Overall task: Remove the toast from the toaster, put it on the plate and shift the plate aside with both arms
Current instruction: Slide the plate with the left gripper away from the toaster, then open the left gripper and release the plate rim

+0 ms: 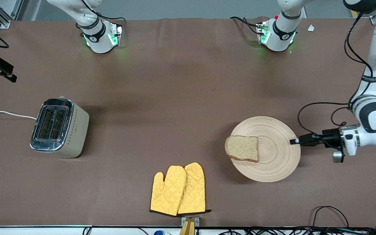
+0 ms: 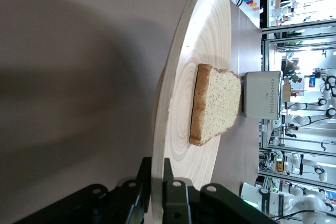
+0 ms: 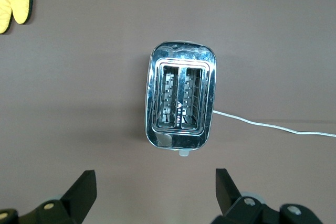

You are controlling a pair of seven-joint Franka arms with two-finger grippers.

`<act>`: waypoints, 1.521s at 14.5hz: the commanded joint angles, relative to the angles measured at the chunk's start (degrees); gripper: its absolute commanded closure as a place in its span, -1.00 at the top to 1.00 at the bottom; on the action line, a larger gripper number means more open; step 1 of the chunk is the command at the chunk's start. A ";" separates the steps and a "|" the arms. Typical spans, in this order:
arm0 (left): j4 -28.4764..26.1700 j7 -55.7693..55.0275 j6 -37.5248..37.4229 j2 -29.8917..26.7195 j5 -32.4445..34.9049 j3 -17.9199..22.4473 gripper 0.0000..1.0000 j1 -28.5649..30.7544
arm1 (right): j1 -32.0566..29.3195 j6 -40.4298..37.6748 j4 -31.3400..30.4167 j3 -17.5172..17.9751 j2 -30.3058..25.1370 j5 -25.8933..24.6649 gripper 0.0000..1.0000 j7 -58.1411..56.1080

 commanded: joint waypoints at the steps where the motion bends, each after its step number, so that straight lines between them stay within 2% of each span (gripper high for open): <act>1: 3.20 3.80 -3.71 4.71 0.07 -0.73 -1.00 3.39 | 0.33 -1.03 0.38 0.28 -0.14 -0.38 1.00 -0.51; 3: 4.07 3.89 -6.16 6.21 1.81 -0.46 -1.00 5.32 | 0.24 -1.12 0.20 0.64 -0.32 -0.47 1.00 -0.51; 7: 4.61 3.89 -6.35 7.09 7.97 -0.46 -1.00 10.25 | 0.24 -0.94 0.29 0.64 -0.23 -0.56 1.00 -0.51; 12: 4.61 3.54 -7.93 9.82 9.03 -0.37 -0.98 12.72 | 0.33 -0.94 0.38 0.72 -0.23 -0.91 1.00 -0.51; 13: 4.61 3.02 -7.93 9.82 9.03 -0.37 -0.89 12.72 | 0.33 -0.94 0.46 0.72 -0.23 -0.82 1.00 -0.51; 14: 4.61 2.06 -7.93 9.82 9.03 -0.37 -0.70 12.72 | 0.33 -0.94 0.46 0.72 -0.23 -0.91 1.00 -0.60; 16: 4.61 -0.49 -7.93 9.65 9.12 -0.46 0.20 12.63 | 0.33 -0.94 0.46 0.72 -0.23 -0.91 1.00 -0.60; 17: 4.61 -0.76 -7.93 9.47 9.03 -0.46 0.99 12.63 | 0.33 -0.94 0.46 0.72 -0.23 -0.91 1.00 -0.51; 18: 4.70 -1.03 -8.02 8.95 9.12 -0.55 1.00 12.54 | 0.33 -0.86 0.46 0.72 -0.23 -0.91 1.00 -0.60; 22: 11.44 -8.73 -11.17 7.10 11.48 -1.34 1.00 10.00 | 0.77 -0.77 0.90 0.72 -0.23 -1.00 1.00 -0.51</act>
